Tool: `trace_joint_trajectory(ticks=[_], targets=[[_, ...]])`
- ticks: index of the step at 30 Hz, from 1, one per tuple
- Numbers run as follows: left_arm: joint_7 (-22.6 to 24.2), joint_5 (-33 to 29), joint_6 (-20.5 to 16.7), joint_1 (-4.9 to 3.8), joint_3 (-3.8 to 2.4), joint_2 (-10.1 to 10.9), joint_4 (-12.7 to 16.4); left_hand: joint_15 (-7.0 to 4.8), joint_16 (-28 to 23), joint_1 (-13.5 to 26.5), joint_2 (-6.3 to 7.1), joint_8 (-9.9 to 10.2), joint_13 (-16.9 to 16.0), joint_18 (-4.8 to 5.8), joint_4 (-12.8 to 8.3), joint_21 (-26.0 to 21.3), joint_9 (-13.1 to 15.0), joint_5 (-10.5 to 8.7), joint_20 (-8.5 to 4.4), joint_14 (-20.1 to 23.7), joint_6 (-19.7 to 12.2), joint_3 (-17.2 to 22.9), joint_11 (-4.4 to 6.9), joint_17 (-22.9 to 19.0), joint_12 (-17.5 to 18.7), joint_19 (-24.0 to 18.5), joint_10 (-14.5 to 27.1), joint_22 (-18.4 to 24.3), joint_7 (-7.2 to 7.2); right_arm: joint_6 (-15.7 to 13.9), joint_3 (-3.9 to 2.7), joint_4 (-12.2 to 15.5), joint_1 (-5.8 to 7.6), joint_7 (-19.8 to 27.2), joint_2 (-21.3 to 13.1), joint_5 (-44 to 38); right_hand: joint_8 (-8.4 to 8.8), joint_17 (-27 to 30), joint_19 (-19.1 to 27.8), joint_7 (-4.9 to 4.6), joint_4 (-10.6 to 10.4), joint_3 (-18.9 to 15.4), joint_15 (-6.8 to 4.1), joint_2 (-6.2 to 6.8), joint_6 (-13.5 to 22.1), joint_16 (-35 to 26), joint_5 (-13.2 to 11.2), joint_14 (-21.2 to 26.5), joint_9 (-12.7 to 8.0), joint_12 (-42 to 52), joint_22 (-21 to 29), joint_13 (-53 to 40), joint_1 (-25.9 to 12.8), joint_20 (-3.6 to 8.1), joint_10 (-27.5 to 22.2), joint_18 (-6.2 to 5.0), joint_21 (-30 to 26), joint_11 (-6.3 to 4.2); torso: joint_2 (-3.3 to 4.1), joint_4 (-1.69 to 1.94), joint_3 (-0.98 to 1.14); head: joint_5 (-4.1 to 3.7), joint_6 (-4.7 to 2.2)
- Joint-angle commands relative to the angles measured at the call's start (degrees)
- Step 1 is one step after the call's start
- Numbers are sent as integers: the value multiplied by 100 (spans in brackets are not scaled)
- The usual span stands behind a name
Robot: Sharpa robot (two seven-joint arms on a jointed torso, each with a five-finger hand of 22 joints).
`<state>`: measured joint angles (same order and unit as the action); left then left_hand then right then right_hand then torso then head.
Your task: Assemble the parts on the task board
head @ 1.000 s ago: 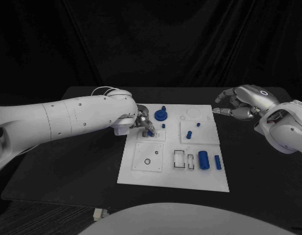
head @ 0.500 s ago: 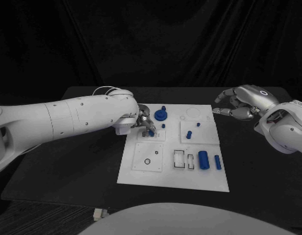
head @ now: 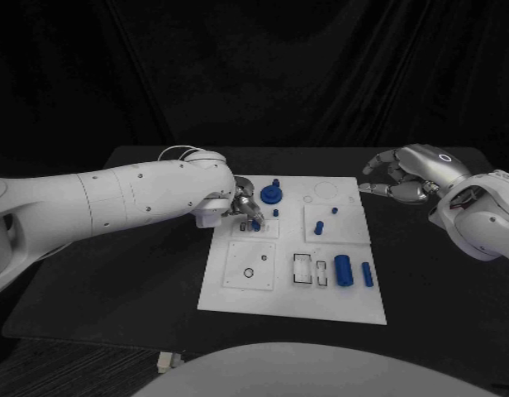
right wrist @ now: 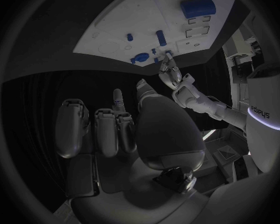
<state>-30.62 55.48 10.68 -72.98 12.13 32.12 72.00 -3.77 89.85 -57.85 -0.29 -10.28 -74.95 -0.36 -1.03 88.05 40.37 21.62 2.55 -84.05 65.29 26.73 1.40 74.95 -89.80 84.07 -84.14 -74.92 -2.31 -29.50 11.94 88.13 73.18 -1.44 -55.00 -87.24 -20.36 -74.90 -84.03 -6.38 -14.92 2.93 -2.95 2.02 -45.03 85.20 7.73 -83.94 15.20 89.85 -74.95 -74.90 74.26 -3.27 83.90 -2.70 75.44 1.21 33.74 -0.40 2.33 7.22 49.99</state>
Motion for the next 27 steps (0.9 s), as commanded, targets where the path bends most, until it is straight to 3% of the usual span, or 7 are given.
trace_joint_trajectory(ticks=[1,22,24,27], targets=[[15,-19,142,23,3,12,13,-37,15,36,-30,2,-1505,-51,11,-26,8,21,-15,-595,26,27,38,1505,-20,335,-586,-1280,32,20,-4,2,-18,-104,-8,-11,-23,-810,7,2,29,1,46,-52,-58,-35,39,-442,-6,15,-1042,-1510,-1,-41,610,-72,-20,29,0,-1,0,3,1],[-15,-19,179,32,4,51,6,-38,15,24,-27,9,-1505,-53,-3,-33,12,19,-16,-595,20,41,41,1505,-20,329,-586,-1274,36,64,-4,-16,-36,-119,8,-11,-23,-799,12,1,37,-10,48,-61,-64,-43,39,-441,-12,15,-1037,-1510,4,-44,610,-76,-37,32,-2,0,0,31,1],[-15,-19,185,33,4,45,-2,-37,15,30,-18,22,-1505,-56,-8,-42,16,-29,-17,-595,6,45,38,1505,-20,320,-586,-1266,30,67,-4,-18,-36,-119,9,-11,-23,-799,12,1,37,-10,48,-61,-64,-43,39,-441,-12,15,-1037,-1510,4,-44,610,-76,-37,32,0,0,0,31,1],[-14,-19,191,35,4,36,-12,-34,15,71,-19,54,-1505,-58,19,-50,40,-379,-14,-595,1,19,34,1505,-20,316,-586,-1263,26,69,-4,-19,-36,-119,10,-11,-23,-799,12,1,37,-10,48,-61,-64,-43,39,-441,-12,15,-1037,-1510,4,-44,610,-76,-37,32,0,-1,0,30,1]])
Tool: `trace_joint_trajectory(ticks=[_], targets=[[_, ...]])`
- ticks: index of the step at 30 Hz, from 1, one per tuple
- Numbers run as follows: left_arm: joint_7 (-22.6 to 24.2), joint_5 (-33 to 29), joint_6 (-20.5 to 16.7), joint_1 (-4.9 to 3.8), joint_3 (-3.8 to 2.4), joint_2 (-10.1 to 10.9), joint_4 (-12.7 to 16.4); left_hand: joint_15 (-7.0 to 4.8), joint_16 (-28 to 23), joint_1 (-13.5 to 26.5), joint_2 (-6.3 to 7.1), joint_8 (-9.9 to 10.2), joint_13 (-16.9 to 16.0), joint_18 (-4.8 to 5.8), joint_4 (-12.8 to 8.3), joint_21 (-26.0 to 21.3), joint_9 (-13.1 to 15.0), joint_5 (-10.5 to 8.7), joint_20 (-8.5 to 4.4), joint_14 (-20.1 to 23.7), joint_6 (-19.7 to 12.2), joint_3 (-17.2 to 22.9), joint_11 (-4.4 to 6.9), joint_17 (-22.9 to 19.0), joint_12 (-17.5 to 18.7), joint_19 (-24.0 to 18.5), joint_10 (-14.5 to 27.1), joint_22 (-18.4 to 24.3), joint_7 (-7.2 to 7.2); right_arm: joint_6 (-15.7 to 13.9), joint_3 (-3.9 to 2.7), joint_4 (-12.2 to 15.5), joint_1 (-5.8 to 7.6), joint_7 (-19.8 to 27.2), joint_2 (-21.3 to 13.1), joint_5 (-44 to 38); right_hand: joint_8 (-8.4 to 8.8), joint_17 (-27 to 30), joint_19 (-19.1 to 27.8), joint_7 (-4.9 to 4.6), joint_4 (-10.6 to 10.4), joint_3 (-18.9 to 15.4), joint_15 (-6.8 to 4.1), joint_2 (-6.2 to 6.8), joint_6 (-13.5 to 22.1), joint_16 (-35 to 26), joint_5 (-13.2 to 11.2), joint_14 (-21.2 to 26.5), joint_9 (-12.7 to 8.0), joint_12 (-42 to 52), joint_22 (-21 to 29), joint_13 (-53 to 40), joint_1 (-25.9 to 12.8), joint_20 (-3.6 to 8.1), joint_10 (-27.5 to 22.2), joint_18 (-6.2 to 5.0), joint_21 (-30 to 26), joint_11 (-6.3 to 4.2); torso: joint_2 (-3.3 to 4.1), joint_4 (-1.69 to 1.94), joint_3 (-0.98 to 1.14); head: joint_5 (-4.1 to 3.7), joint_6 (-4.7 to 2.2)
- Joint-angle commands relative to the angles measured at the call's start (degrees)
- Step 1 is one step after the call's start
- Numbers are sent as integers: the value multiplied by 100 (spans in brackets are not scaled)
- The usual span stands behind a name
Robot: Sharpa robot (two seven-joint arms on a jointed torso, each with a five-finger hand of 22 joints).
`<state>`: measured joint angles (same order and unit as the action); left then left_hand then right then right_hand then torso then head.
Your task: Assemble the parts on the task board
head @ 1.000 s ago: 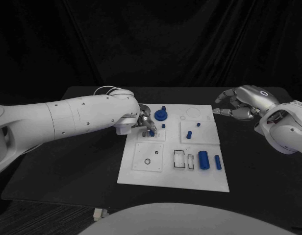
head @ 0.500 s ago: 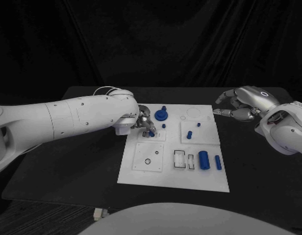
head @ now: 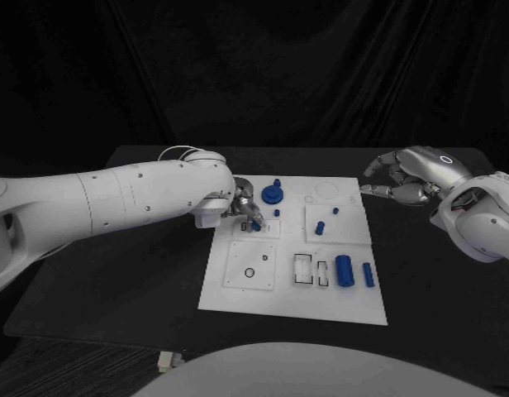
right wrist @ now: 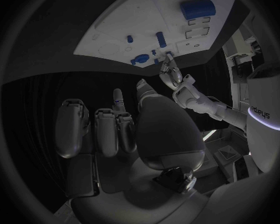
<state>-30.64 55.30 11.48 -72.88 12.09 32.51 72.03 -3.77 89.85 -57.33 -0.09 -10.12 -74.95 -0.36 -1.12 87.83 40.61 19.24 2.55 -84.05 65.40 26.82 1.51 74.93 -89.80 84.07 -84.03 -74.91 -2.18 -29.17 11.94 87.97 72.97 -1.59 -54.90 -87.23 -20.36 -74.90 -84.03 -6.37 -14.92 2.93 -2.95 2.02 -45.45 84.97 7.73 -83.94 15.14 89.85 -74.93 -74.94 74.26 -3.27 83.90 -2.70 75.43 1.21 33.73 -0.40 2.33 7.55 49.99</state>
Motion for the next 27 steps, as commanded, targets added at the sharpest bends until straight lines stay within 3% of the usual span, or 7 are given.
trace_joint_trajectory(ticks=[1,3,4,8,23,27], targets=[[-13,-1,113,25,8,-4,-19,-33,15,42,-46,48,-1505,-59,54,-31,25,-334,-13,-595,-5,-19,23,1507,-20,316,-597,-1264,14,38,-4,-2,-15,-103,1,-11,-24,-800,12,0,38,-10,48,-61,-21,-20,39,-441,-5,15,-1039,-1506,4,-44,610,-76,-37,33,1,-1,0,-5,1],[-21,-1,126,29,8,-11,-30,-30,15,113,-43,69,-1505,-59,133,-36,35,-559,-11,-595,5,-119,19,1507,-20,315,-597,-1264,9,43,-4,-3,-15,-103,1,-11,-24,-800,12,0,38,-10,48,-61,-21,-20,39,-441,-5,15,-1039,-1506,4,-44,610,-76,-37,33,1,-1,0,-6,1],[-28,-1,139,30,8,-14,-37,-29,15,159,-43,91,-1505,-61,199,-43,38,-759,-6,-595,6,-217,16,1507,-20,310,-597,-1260,7,44,-4,-3,-15,-104,0,-11,-24,-800,12,0,38,-10,48,-61,-21,-20,39,-441,-5,15,-1039,-1506,4,-44,610,-76,-37,33,1,-1,0,-5,1],[-61,-1,203,36,8,-19,-49,-17,15,247,-32,163,-1505,-64,362,-57,30,-1120,3,-595,4,-481,2,1507,-20,303,-597,-1256,-12,46,-4,0,-15,-103,-3,-11,-24,-800,12,0,38,-10,48,-61,-21,-20,39,-441,-5,15,-1039,-1506,4,-44,610,-76,-37,33,1,-2,-1,-7,1],[-89,-1,301,51,8,-31,-77,9,15,550,-9,306,-1505,-71,850,-88,2,-1587,27,-595,69,-1170,-30,1507,-20,288,-597,-1250,-41,40,-4,5,-15,-104,-11,-11,-22,-792,14,-1,41,-16,49,-67,-21,-25,39,-439,-9,15,-1037,-1506,5,-45,610,-77,-44,33,1,-1,0,-15,1],[-62,-1,287,55,8,-39,-90,10,15,669,4,319,-1505,-72,990,-92,13,-1629,27,-595,100,-1361,-28,1507,-20,288,-597,-1252,-42,39,-4,5,-17,-104,-10,-11,-22,-792,14,-1,41,-16,49,-67,-21,-25,39,-439,-9,15,-1037,-1506,5,-45,610,-77,-44,33,2,0,1,-20,1]])
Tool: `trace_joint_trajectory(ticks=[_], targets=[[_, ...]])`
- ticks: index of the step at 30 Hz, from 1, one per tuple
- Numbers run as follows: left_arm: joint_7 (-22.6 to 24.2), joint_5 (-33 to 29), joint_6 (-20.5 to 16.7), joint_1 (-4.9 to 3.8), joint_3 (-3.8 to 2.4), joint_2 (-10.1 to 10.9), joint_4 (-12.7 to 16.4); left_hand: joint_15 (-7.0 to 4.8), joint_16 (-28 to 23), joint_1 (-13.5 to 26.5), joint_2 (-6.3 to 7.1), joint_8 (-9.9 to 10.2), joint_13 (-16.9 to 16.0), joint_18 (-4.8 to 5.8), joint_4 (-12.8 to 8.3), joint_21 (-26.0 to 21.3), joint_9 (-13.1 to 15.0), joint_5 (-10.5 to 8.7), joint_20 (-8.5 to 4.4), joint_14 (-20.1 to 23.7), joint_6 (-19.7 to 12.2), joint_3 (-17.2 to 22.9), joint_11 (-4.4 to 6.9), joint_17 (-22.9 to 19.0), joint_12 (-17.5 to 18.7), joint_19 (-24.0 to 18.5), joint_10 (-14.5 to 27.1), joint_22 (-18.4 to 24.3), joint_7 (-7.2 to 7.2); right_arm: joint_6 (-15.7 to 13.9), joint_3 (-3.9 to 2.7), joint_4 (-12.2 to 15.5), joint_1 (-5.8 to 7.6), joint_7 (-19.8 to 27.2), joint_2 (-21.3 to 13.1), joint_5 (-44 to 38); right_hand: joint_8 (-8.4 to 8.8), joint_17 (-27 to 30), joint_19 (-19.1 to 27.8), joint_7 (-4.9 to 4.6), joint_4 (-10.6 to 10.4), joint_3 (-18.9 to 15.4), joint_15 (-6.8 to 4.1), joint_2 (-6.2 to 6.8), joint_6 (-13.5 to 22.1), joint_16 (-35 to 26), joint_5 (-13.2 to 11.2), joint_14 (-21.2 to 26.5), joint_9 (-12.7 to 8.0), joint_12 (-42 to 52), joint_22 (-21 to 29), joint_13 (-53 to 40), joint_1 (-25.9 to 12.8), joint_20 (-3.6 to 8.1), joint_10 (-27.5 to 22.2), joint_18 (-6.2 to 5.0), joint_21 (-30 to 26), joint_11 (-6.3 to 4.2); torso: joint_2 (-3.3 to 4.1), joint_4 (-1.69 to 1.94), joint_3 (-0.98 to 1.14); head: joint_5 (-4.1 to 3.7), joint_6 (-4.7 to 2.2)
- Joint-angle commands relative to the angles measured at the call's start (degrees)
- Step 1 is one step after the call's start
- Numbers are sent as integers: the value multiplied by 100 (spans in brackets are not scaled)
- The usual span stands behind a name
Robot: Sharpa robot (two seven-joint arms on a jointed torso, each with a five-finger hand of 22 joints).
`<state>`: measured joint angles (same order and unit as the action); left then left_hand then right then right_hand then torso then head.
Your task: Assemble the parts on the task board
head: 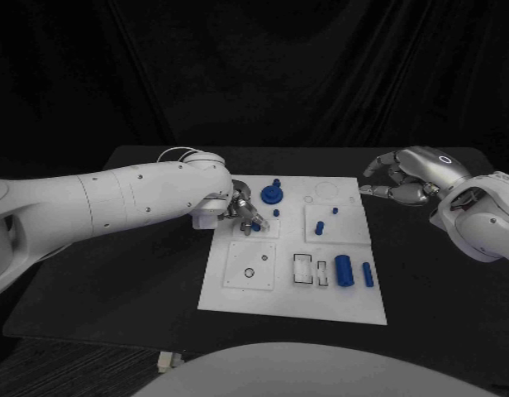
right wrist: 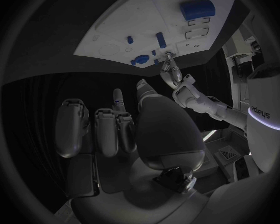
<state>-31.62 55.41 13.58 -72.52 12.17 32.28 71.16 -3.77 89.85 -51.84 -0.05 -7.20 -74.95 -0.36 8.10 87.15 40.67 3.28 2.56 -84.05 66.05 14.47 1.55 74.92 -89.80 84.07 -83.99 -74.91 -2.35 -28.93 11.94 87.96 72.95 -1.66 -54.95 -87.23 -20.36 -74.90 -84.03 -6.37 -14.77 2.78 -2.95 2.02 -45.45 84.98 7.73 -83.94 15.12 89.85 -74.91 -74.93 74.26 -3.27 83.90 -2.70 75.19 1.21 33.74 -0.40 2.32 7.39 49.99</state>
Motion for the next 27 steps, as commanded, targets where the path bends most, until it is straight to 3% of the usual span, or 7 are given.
trace_joint_trajectory(ticks=[1,13,20,23,27], targets=[[40,-12,73,20,0,-17,-6,9,15,153,7,30,-1505,-72,101,-27,9,-38,27,-595,41,-170,-32,1508,-20,287,-601,-1252,-24,14,-4,5,-15,-98,-5,-11,-22,-792,14,-1,25,-1,49,-67,-22,-26,39,-439,-7,15,-1039,-1507,5,-45,610,-77,-20,33,2,0,1,-3,1],[149,-12,5,35,0,-23,-35,-24,15,406,36,-55,-1505,-70,472,-26,146,-55,-1,-595,202,-652,7,1508,-20,295,-601,-1266,26,11,-4,-6,-18,-101,-5,-11,-22,-792,14,-1,25,-1,49,-67,-22,-26,39,-439,-7,15,-1039,-1507,5,-45,610,-77,-20,33,0,0,1,-5,1],[264,-12,-178,37,0,-7,-17,-74,15,371,33,-364,-1505,-67,719,-23,604,-55,-50,-595,218,-1045,63,1508,-20,304,-601,-1279,89,4,-4,-6,-19,-100,-7,-11,-22,-792,14,-1,25,-1,49,-67,-22,-26,39,-439,-7,15,-1039,-1507,5,-45,610,-77,-20,33,0,0,1,-15,1],[347,-12,-292,38,-1,3,-3,-97,15,187,-49,-590,-1505,-60,788,-3,988,-55,-76,-595,114,-1239,91,1508,-20,328,-601,-1301,118,3,-4,-7,-19,-101,-11,-11,-22,-792,14,-1,25,-1,49,-67,-22,-26,39,-439,-7,15,-1039,-1507,5,-45,610,-77,-20,33,0,0,1,-31,1],[378,-12,-307,38,-1,-2,-1,-108,15,117,-88,-673,-1505,-57,798,6,1126,-54,-88,-595,85,-1313,102,1508,-20,339,-601,-1310,133,3,-4,-8,-19,-101,-12,-11,-22,-792,14,-1,25,-1,49,-67,-22,-26,39,-439,-7,15,-1039,-1507,5,-45,610,-77,-20,33,1,0,0,-34,1]])
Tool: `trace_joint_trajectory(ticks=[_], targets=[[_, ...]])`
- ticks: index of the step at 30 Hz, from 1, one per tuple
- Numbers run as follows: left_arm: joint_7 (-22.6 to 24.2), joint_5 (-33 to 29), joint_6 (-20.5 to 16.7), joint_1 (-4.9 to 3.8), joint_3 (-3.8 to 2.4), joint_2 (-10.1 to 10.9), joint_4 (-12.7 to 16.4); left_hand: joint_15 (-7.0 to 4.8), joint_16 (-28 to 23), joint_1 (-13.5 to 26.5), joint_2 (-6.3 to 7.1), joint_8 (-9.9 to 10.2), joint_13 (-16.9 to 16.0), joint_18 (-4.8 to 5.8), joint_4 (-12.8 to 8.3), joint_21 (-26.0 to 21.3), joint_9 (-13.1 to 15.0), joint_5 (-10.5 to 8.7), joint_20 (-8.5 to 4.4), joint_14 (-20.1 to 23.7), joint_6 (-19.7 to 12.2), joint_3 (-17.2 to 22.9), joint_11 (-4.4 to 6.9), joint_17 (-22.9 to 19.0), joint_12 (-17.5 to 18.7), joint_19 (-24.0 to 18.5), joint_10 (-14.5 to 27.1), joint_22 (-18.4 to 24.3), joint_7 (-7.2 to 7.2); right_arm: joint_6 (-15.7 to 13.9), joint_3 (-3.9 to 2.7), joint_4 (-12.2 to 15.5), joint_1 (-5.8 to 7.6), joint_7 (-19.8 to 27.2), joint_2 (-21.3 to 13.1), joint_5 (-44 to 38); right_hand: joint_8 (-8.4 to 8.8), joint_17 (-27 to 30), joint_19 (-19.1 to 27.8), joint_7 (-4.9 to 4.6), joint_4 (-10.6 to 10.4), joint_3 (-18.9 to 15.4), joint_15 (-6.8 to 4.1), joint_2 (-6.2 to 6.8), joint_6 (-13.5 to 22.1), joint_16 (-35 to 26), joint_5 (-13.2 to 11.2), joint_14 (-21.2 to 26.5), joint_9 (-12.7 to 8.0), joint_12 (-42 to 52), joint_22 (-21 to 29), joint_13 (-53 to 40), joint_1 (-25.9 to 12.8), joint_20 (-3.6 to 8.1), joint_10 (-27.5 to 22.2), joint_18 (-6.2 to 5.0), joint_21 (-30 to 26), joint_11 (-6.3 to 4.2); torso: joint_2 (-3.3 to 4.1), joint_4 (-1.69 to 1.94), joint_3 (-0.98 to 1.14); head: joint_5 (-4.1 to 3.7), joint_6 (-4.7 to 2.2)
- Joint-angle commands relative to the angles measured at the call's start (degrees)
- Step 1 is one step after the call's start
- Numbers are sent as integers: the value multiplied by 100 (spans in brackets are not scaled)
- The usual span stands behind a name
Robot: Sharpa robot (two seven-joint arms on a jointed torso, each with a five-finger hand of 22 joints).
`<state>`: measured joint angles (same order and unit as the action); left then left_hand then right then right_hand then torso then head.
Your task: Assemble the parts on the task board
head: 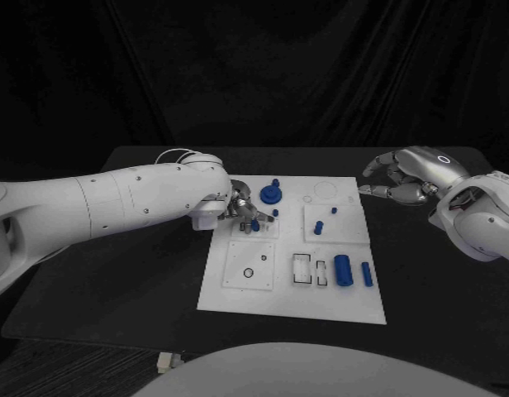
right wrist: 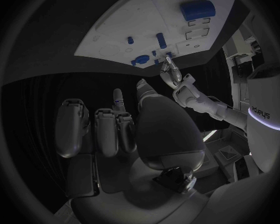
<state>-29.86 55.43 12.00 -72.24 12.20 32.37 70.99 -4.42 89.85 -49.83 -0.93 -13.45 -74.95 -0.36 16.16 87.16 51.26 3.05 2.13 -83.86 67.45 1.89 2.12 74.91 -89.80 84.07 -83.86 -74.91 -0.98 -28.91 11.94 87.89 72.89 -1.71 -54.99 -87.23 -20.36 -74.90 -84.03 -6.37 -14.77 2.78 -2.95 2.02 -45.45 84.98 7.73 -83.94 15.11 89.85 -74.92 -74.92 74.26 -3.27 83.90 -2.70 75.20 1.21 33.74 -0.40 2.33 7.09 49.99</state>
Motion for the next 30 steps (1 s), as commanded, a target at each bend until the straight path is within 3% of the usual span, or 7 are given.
trace_joint_trajectory(ticks=[1,20,26,30], targets=[[209,-14,-151,10,-4,-13,16,-45,15,-104,-11,-62,-1505,-57,-11,3,91,-30,-47,-614,-61,-65,47,1509,-20,338,-614,-1310,-1,1,-4,0,-13,-96,-9,-11,-22,-792,14,-1,26,-1,49,-67,-22,-26,39,-439,-6,15,-1038,-1508,5,-45,610,-76,-20,33,0,0,0,-2,1],[141,-14,-115,10,-4,-13,19,-51,15,-225,-79,-121,-1505,-56,-37,5,205,-24,-53,-614,-100,-102,54,1509,-20,342,-614,-1314,7,15,-4,-10,-14,-106,-7,-11,-22,-789,15,-1,34,-13,50,-70,-26,-28,41,-440,-12,15,-1036,-1508,8,-47,610,-78,-30,36,-1,0,1,5,1],[21,-14,-178,3,-5,138,161,-55,15,-235,-88,-149,-1505,-52,-31,18,243,-25,-56,-614,-91,-125,58,1509,-20,355,-614,-1324,13,3,-4,0,-14,-101,-28,-11,-21,-787,14,-2,36,-17,51,-73,-26,-30,41,-440,-15,15,-1036,-1508,8,-47,610,-77,-30,37,-1,0,1,5,1],[-26,-14,-273,-105,-7,367,404,-72,15,-288,-106,-264,-1505,-47,-23,31,395,-24,-70,-614,-72,-202,77,1509,-20,371,-614,-1336,40,-14,-4,6,-14,-96,-48,-11,-21,-795,12,-3,36,-19,51,-73,-26,-24,40,-442,-15,15,-1037,-1508,7,-47,610,-76,-26,37,-1,1,0,9,1]])
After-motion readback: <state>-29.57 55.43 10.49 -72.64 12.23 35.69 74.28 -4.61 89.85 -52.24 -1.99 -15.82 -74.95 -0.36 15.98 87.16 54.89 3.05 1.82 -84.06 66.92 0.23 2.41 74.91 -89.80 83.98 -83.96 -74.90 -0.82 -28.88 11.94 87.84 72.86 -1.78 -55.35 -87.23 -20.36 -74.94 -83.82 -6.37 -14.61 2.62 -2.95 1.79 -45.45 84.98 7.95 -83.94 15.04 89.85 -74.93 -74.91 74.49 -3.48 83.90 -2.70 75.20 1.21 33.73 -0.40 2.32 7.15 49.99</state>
